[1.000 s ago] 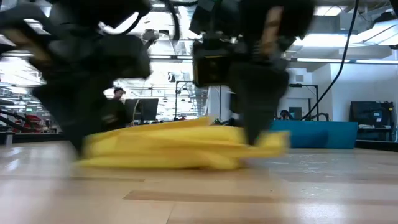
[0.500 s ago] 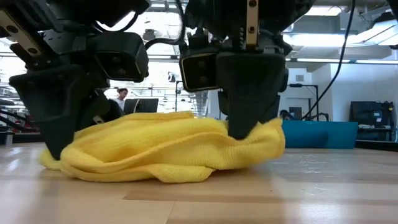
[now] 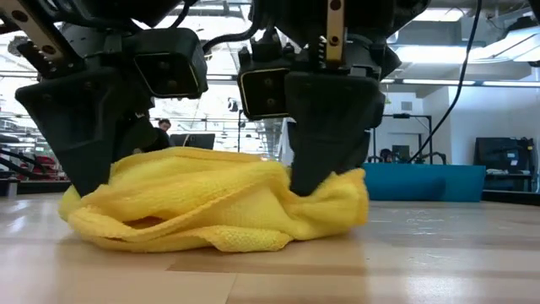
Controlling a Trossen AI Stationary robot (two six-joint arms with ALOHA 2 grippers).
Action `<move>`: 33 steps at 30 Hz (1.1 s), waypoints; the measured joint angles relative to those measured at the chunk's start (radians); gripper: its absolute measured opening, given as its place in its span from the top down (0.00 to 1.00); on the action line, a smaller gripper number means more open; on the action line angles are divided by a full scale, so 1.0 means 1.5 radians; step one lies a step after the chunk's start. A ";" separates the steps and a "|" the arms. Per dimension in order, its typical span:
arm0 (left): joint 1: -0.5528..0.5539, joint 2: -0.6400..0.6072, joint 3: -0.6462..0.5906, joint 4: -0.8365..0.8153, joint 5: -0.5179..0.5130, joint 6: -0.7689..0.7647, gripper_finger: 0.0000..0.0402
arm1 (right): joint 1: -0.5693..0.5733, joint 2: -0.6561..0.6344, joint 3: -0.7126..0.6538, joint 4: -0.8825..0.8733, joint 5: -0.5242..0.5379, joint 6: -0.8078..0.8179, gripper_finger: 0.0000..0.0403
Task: Roll microfiber towels into tight, uniform cylinder then place into a basket
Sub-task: Roll the yellow microfiber cloth
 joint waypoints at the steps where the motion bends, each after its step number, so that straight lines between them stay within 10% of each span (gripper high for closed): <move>1: 0.000 0.000 0.000 0.000 0.003 -0.007 0.95 | -0.001 0.000 0.000 0.007 0.003 0.001 0.99; 17: -0.007 -0.001 0.001 0.003 0.058 -0.014 0.62 | -0.003 -0.001 0.001 0.016 0.012 -0.009 0.94; 33: -0.031 -0.002 0.001 0.036 0.009 0.004 0.63 | -0.002 -0.002 0.001 0.013 -0.011 -0.009 0.87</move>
